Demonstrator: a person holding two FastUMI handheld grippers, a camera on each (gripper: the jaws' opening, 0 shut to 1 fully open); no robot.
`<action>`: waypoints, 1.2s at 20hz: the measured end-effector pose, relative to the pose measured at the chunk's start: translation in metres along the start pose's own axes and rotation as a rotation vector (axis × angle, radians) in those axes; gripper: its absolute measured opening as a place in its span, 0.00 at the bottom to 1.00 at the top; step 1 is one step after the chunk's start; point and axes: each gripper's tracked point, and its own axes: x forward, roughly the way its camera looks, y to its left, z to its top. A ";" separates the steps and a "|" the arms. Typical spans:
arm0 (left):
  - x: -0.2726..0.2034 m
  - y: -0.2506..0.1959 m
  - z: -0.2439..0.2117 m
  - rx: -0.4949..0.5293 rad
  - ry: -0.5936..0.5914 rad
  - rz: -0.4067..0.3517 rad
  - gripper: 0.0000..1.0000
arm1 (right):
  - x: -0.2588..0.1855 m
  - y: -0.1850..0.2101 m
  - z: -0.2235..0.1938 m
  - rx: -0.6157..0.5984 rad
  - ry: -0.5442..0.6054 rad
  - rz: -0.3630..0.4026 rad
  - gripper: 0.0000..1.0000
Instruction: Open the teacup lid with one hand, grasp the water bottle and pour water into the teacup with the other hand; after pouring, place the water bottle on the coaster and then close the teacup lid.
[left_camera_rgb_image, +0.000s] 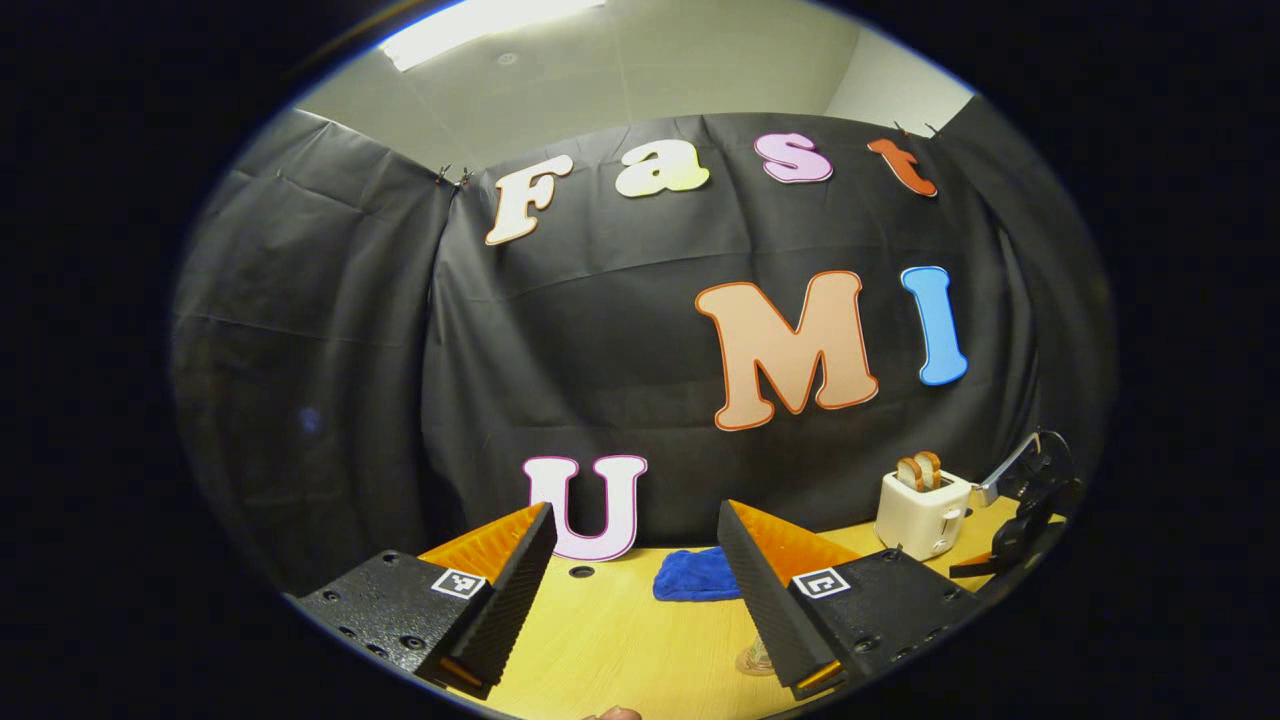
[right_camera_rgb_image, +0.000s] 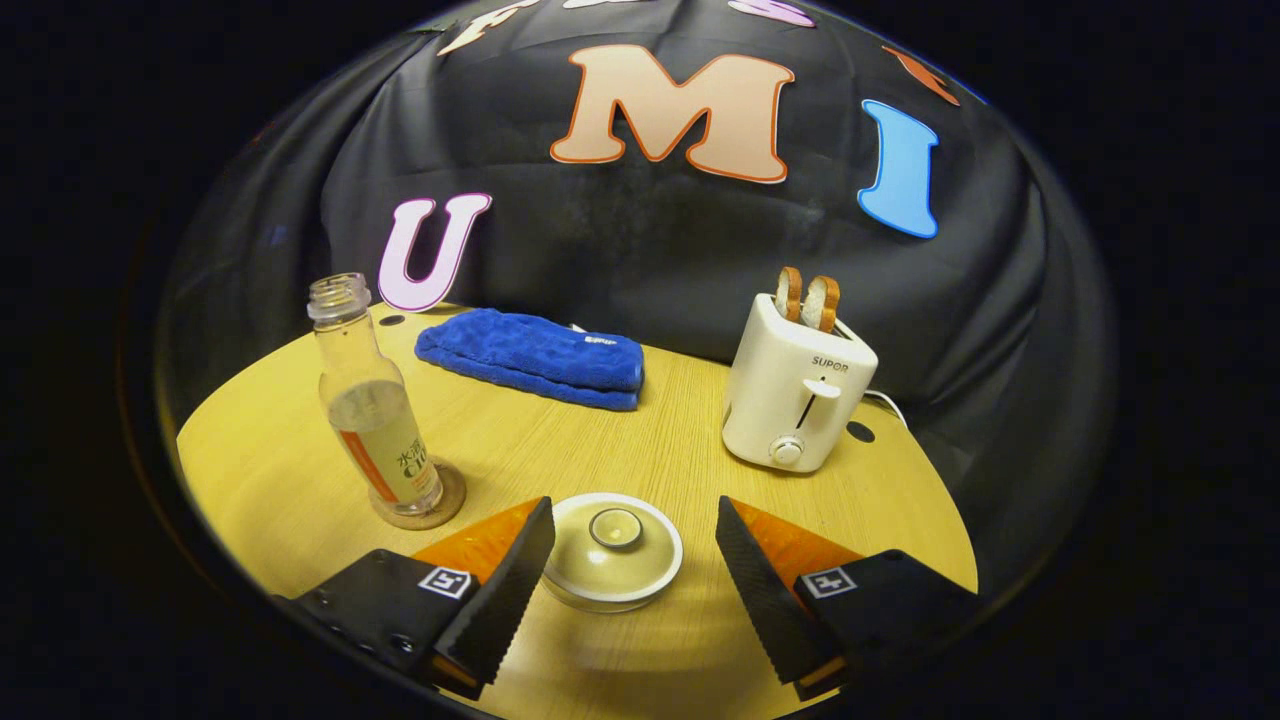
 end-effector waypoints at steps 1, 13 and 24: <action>-0.002 0.001 0.000 0.002 0.001 0.001 0.94 | 0.002 0.000 -0.003 0.003 0.009 -0.002 0.94; 0.003 0.005 -0.008 0.013 0.027 -0.003 0.94 | 0.012 0.014 -0.015 -0.044 0.046 0.013 0.29; 0.005 -0.019 -0.052 0.005 0.051 -0.121 0.97 | 0.001 0.015 0.012 0.019 0.010 0.031 0.29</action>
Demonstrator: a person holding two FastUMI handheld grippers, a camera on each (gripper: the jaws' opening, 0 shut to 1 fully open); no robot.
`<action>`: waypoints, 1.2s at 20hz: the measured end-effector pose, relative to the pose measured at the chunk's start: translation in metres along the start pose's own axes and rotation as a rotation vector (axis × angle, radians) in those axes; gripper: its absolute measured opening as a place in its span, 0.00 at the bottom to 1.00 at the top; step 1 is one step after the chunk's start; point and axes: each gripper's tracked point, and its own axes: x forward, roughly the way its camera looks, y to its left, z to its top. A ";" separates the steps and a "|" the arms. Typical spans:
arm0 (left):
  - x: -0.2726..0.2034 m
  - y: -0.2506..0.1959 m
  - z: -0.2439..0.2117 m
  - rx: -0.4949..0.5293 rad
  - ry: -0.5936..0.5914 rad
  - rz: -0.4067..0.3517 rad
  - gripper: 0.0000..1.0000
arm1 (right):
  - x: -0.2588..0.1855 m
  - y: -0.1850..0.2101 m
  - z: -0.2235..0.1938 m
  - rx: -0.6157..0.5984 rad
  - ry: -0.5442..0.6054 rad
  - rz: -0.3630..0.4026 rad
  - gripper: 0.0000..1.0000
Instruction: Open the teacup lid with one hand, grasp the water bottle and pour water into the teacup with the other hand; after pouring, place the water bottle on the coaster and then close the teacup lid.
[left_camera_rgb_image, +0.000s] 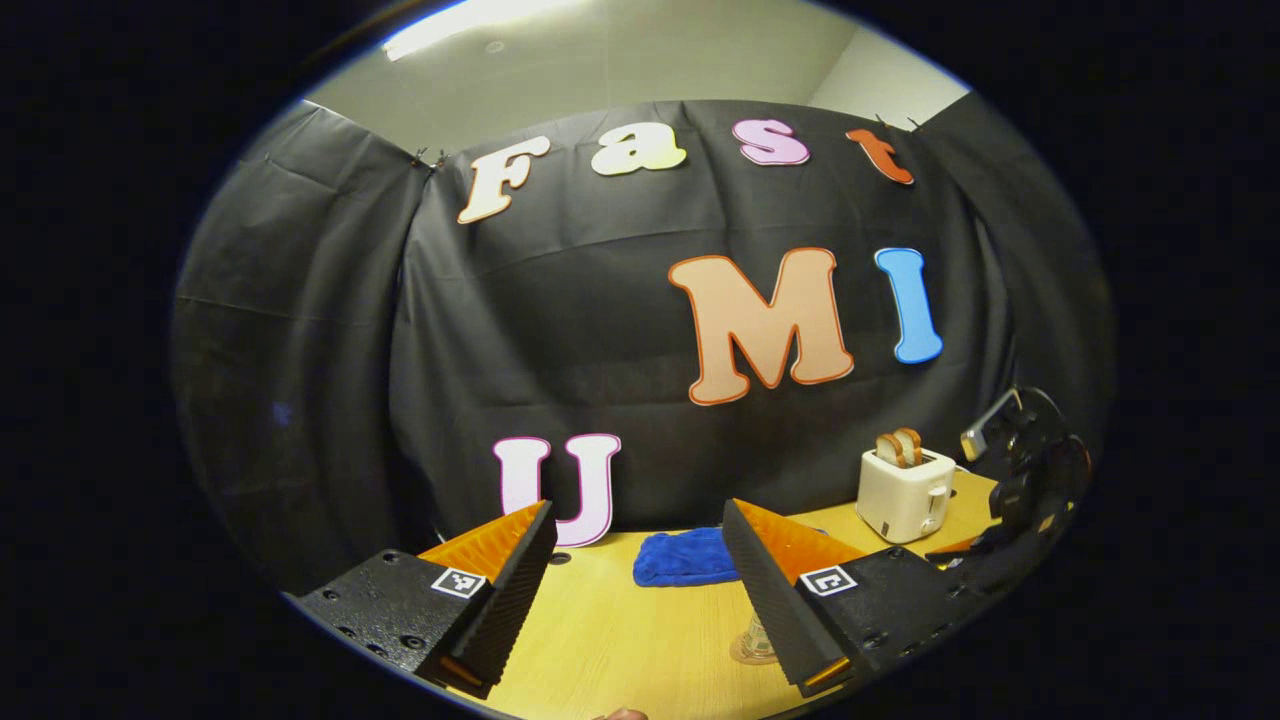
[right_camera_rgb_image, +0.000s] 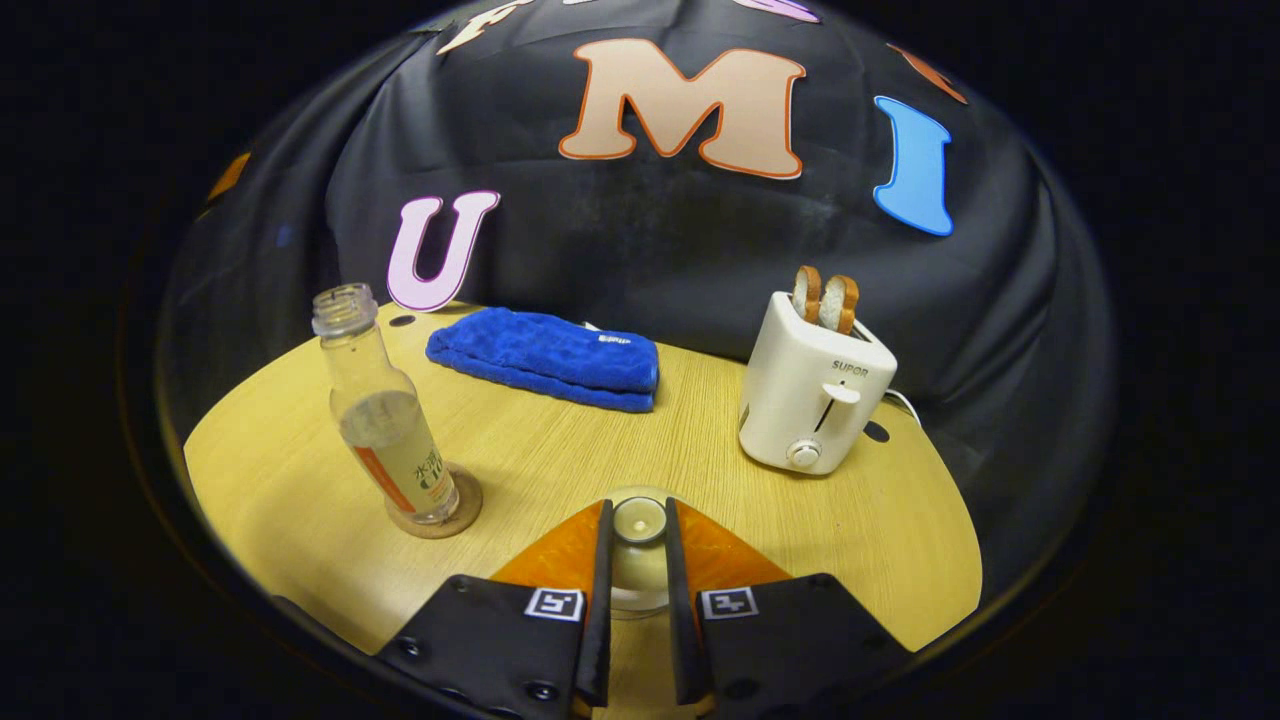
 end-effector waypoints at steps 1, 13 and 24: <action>0.000 -0.006 -0.011 0.000 0.016 -0.019 0.97 | -0.003 -0.001 0.003 0.010 -0.002 -0.001 0.29; 0.006 -0.070 -0.098 -0.068 0.138 -0.233 0.98 | -0.039 -0.011 0.010 0.116 0.046 -0.024 0.27; 0.027 -0.102 -0.174 -0.105 0.218 -0.326 0.98 | -0.071 -0.017 0.011 0.178 0.061 -0.063 0.28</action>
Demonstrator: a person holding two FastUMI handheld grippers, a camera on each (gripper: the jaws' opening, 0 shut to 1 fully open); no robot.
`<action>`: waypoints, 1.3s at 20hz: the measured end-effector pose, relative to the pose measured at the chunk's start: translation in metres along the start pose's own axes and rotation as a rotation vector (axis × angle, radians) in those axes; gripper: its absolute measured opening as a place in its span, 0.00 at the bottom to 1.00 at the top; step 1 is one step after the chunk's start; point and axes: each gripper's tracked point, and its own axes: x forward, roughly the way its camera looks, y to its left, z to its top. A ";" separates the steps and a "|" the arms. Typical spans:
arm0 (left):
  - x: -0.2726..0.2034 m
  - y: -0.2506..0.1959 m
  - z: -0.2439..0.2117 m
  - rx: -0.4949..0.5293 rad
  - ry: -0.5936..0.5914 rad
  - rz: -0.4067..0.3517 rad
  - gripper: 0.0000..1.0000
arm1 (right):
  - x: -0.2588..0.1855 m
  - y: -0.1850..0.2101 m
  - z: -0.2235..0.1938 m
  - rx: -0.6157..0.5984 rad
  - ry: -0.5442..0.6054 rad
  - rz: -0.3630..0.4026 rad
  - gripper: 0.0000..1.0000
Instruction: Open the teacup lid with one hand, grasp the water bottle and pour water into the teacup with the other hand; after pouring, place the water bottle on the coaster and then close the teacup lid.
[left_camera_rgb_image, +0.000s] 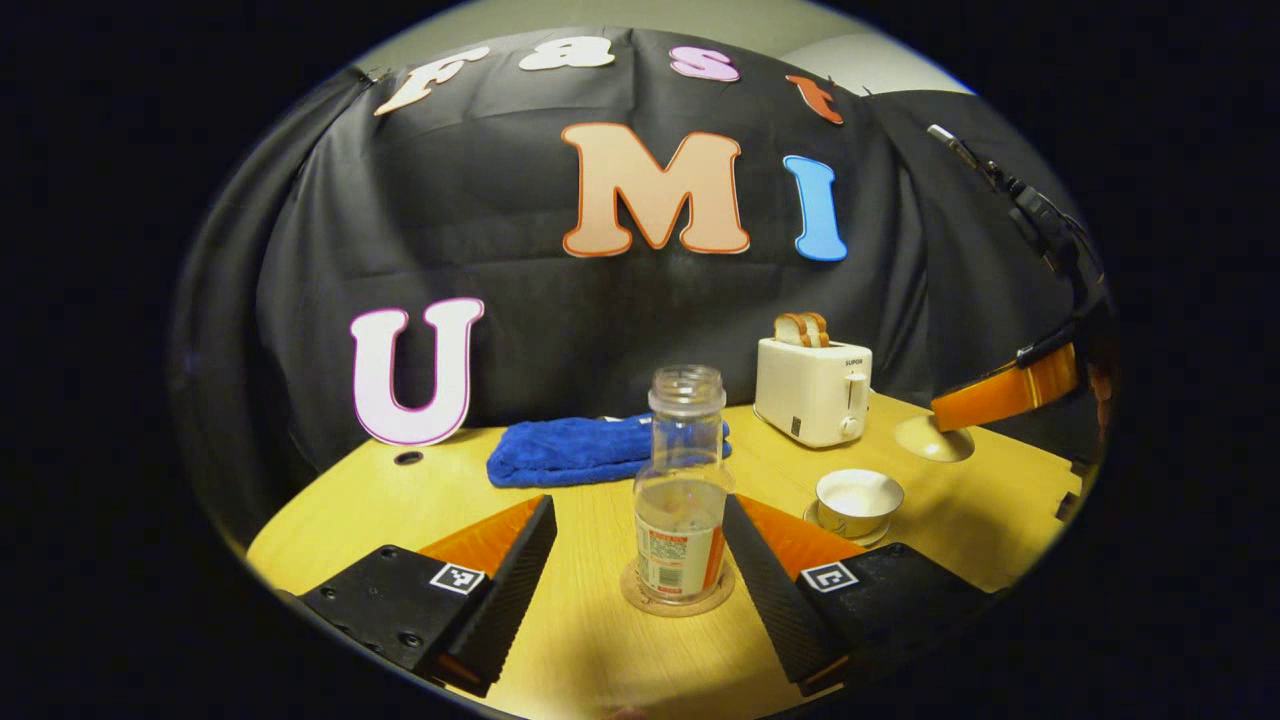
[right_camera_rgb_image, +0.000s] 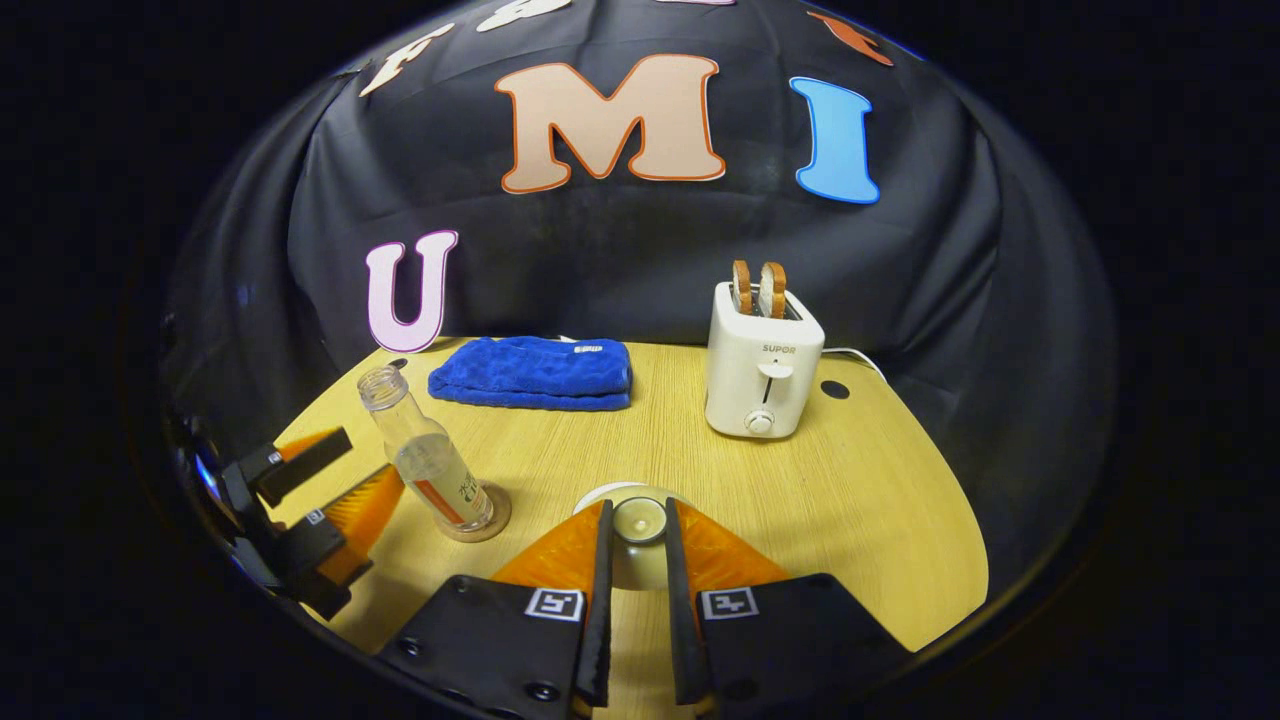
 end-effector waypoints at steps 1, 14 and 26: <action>0.003 -0.002 -0.005 -0.005 0.012 -0.005 0.99 | -0.002 -0.001 -0.001 -0.005 0.001 -0.007 0.30; 0.043 -0.023 -0.042 0.063 0.076 -0.098 0.79 | -0.017 -0.016 -0.009 -0.005 0.018 -0.068 0.30; 0.049 -0.031 -0.036 0.307 0.150 -0.103 0.67 | -0.021 -0.030 -0.010 0.041 -0.013 -0.070 0.29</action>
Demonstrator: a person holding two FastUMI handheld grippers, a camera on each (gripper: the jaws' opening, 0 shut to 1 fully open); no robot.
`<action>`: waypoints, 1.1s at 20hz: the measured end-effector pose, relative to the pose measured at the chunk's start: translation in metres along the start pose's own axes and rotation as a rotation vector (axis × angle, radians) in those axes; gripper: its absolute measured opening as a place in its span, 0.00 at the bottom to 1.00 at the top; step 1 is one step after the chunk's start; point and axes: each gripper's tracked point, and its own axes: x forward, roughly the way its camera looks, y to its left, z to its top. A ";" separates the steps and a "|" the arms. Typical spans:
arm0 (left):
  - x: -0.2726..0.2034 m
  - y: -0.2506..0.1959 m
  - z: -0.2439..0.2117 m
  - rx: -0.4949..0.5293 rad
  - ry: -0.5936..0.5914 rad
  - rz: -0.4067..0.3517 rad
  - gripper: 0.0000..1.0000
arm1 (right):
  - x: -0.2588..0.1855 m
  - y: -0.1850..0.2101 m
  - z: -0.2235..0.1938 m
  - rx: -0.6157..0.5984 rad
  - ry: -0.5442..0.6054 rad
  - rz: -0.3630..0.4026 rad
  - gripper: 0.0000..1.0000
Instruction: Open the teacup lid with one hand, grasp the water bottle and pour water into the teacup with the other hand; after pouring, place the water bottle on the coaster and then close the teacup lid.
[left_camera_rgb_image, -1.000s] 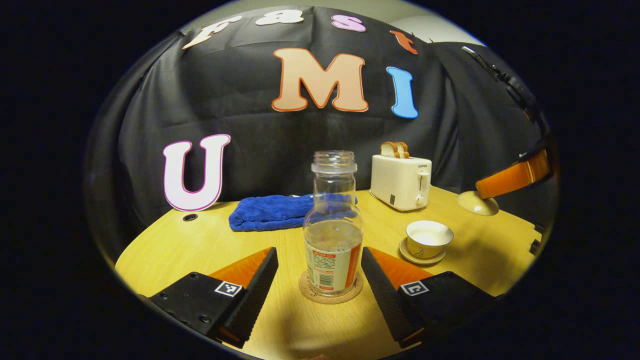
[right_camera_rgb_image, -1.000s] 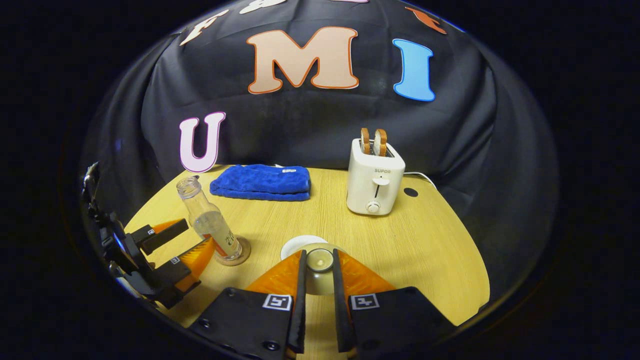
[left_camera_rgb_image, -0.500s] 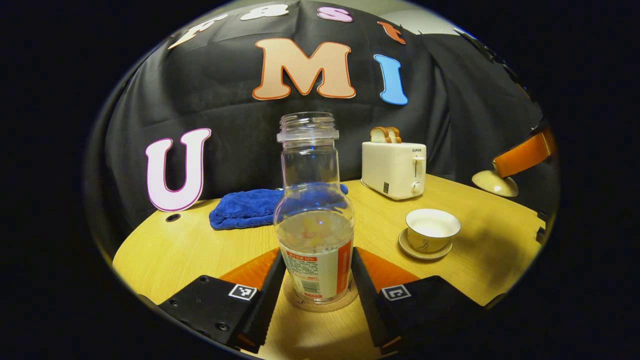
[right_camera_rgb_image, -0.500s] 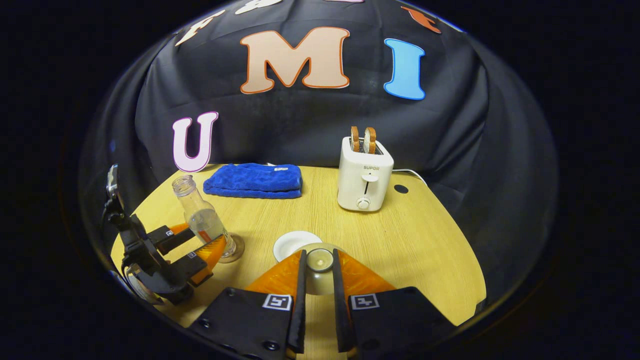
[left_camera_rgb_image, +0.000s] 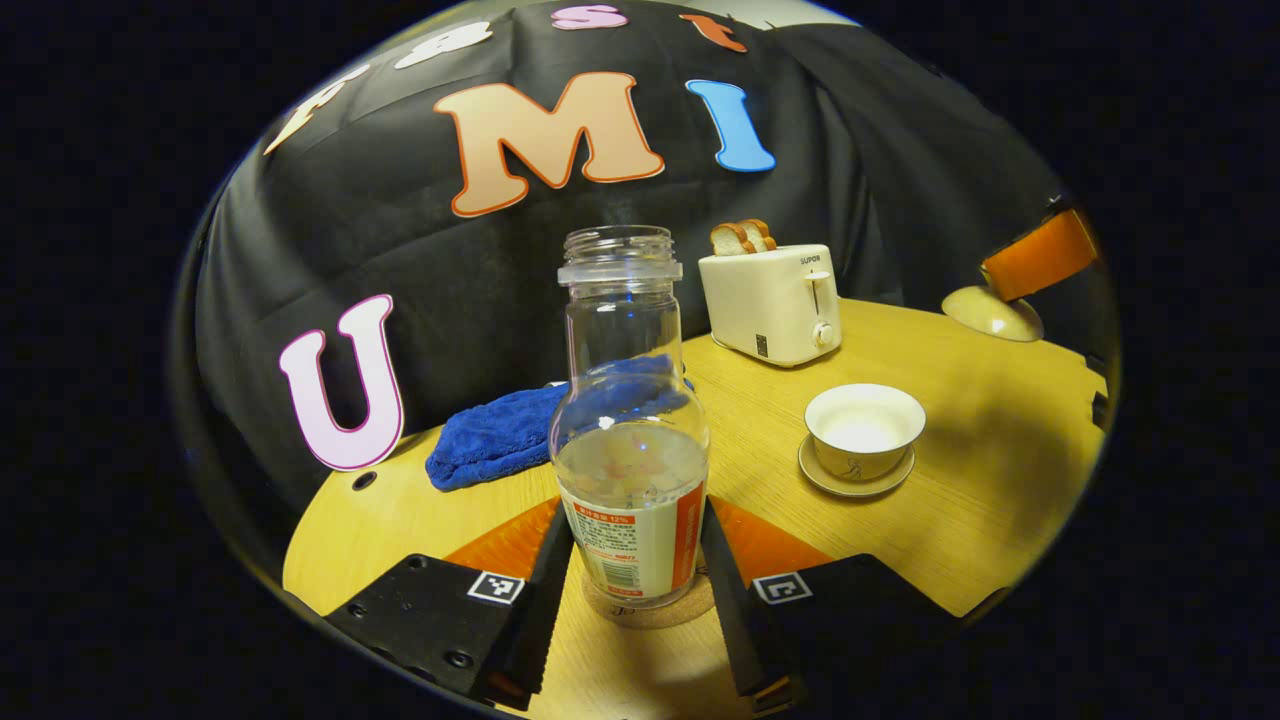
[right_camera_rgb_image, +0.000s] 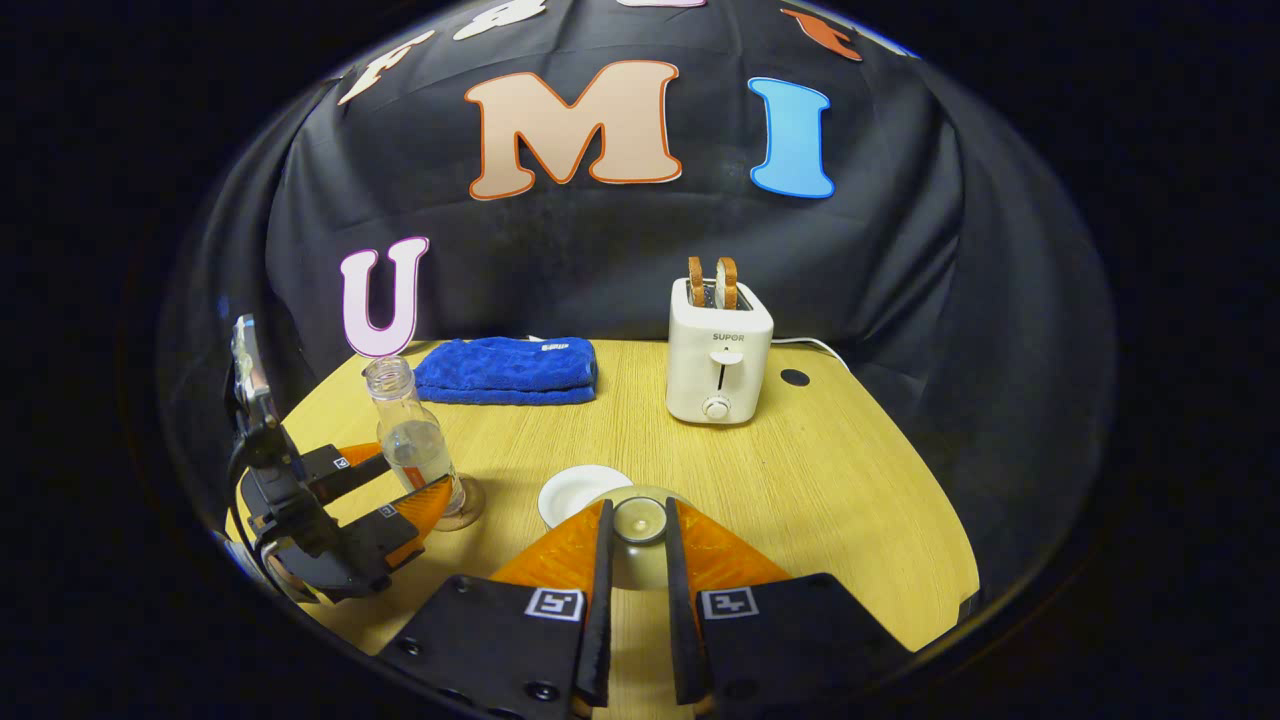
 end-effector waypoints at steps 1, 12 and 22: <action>0.000 0.000 0.001 0.032 0.014 0.003 0.67 | -0.001 -0.003 -0.001 0.009 -0.002 0.002 0.30; -0.002 0.013 -0.007 0.416 0.140 0.075 0.67 | -0.008 -0.036 -0.014 0.056 -0.026 0.008 0.28; 0.012 -0.010 -0.001 0.660 0.187 0.012 0.66 | -0.013 -0.053 -0.026 0.107 -0.032 0.032 0.29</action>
